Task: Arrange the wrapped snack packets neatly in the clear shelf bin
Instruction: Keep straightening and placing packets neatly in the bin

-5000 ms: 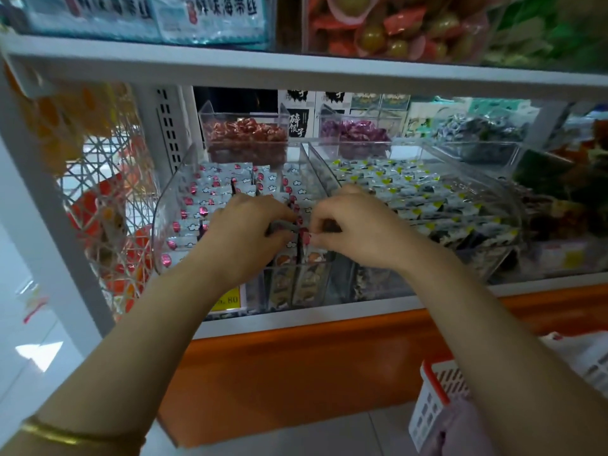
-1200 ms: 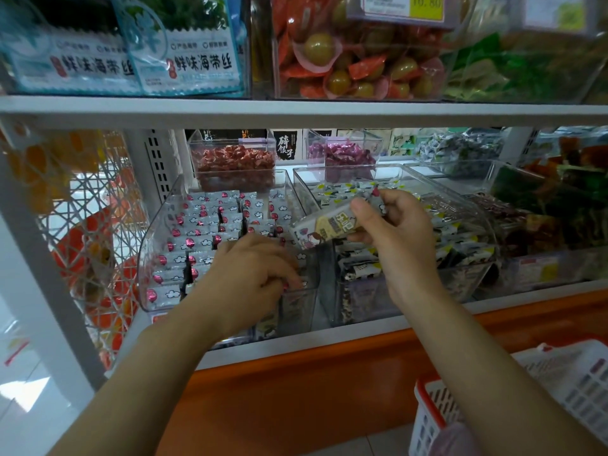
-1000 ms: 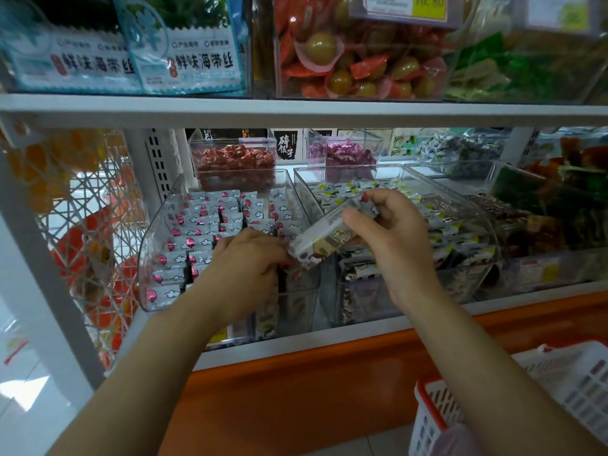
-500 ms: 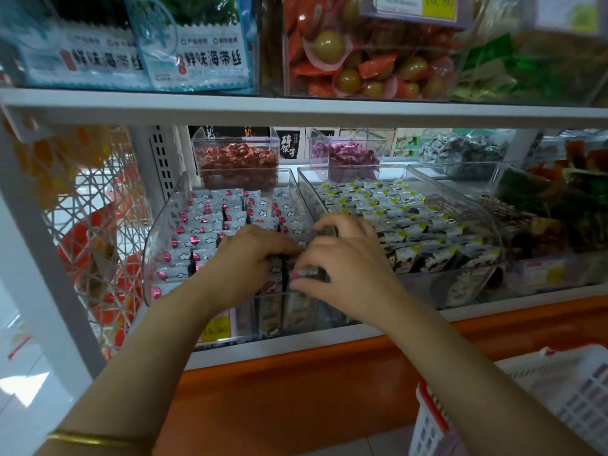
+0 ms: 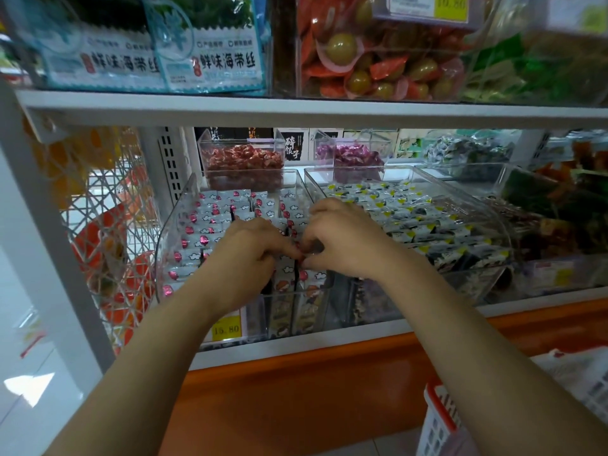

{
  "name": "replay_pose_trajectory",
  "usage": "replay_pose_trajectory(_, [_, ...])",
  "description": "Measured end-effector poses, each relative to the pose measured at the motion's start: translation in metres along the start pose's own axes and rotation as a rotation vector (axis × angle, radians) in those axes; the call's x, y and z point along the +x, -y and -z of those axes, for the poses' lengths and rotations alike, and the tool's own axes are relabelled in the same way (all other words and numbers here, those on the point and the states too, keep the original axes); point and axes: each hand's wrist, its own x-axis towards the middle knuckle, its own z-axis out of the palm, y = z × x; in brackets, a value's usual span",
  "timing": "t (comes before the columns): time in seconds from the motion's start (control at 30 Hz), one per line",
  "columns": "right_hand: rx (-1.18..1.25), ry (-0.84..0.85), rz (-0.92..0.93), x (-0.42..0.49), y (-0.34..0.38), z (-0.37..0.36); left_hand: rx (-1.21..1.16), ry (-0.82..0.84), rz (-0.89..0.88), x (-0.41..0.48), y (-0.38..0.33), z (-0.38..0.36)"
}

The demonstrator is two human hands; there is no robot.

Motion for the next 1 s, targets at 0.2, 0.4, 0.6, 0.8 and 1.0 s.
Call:
replay_pose_trajectory(0.2, [-0.029,0.069,-0.054,0.017,0.002,0.002,0.130,0.106,0.050,-0.001,0.000,-0.008])
replay_pose_trajectory(0.4, [-0.058,0.022,-0.110,0.031,0.007,0.002,0.191,0.163,0.016,0.001,0.000,-0.011])
replay_pose_trajectory(0.6, [0.014,-0.016,-0.092,0.025,0.002,-0.001,0.156,0.124,0.052,0.000,-0.003,-0.010])
replay_pose_trajectory(0.8, [0.209,-0.241,-0.131,0.004,-0.003,0.016,0.037,-0.004,0.067,-0.001,-0.006,-0.003])
replay_pose_trajectory(1.0, [0.261,-0.564,-0.182,-0.015,-0.008,0.023,-0.013,-0.174,0.123,-0.002,-0.009,-0.002])
